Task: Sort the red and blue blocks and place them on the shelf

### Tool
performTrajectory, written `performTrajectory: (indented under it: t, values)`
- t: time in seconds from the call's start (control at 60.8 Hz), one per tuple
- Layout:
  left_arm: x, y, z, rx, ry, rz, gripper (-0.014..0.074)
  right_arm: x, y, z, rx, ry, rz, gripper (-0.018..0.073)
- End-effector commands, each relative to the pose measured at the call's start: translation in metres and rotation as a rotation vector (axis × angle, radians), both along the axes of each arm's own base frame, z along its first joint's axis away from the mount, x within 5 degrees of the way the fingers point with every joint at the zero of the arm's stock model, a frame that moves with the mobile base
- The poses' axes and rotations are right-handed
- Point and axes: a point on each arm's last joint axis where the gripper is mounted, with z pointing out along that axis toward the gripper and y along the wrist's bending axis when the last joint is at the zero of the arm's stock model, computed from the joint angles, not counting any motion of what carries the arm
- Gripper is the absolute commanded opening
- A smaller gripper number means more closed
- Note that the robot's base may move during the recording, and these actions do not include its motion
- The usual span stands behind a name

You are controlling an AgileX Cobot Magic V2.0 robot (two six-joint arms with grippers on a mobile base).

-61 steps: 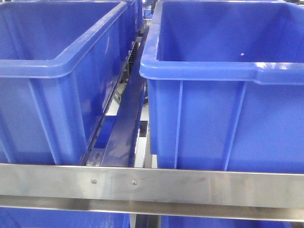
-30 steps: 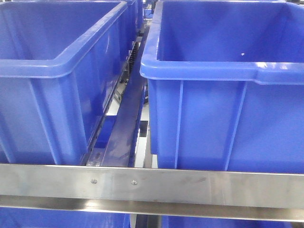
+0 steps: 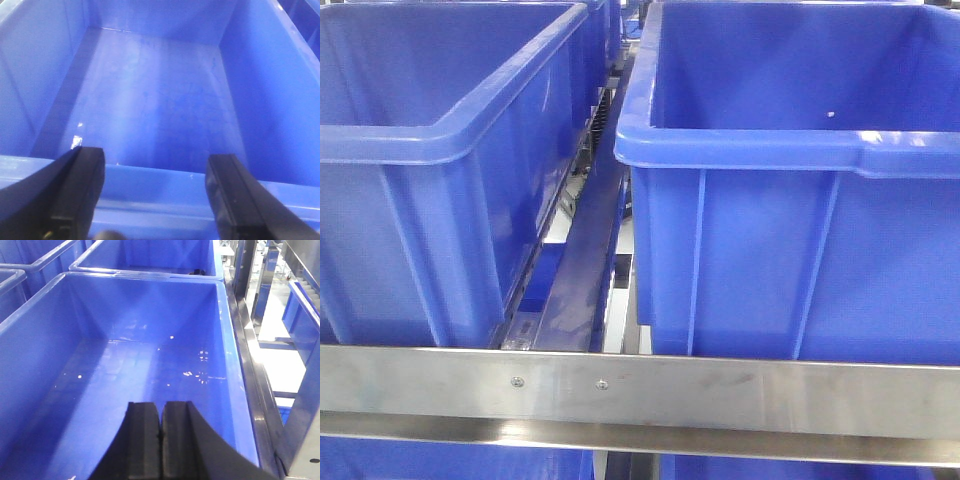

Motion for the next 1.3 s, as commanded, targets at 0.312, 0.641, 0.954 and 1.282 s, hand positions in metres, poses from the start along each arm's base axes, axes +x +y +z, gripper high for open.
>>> performTrajectory:
  t: [0.312,0.641,0.954,1.282]
  values:
    - [0.003,-0.002,0.018,-0.018,-0.119,-0.012,0.0148,-0.003,0.001,0.019,0.001,-0.121,0.01,0.0059]
    - [0.003,-0.002,0.018,-0.017,-0.115,-0.012,0.0148,-0.047,-0.003,-0.025,0.053,-0.214,0.012,0.0059]
    - [0.002,-0.002,0.017,-0.017,-0.11,-0.012,0.0148,-0.064,-0.007,-0.093,0.072,-0.233,-0.038,0.0059]
    - [0.002,-0.002,0.017,-0.016,-0.108,-0.011,0.0148,-0.061,-0.007,-0.109,0.073,-0.206,-0.037,0.0059]
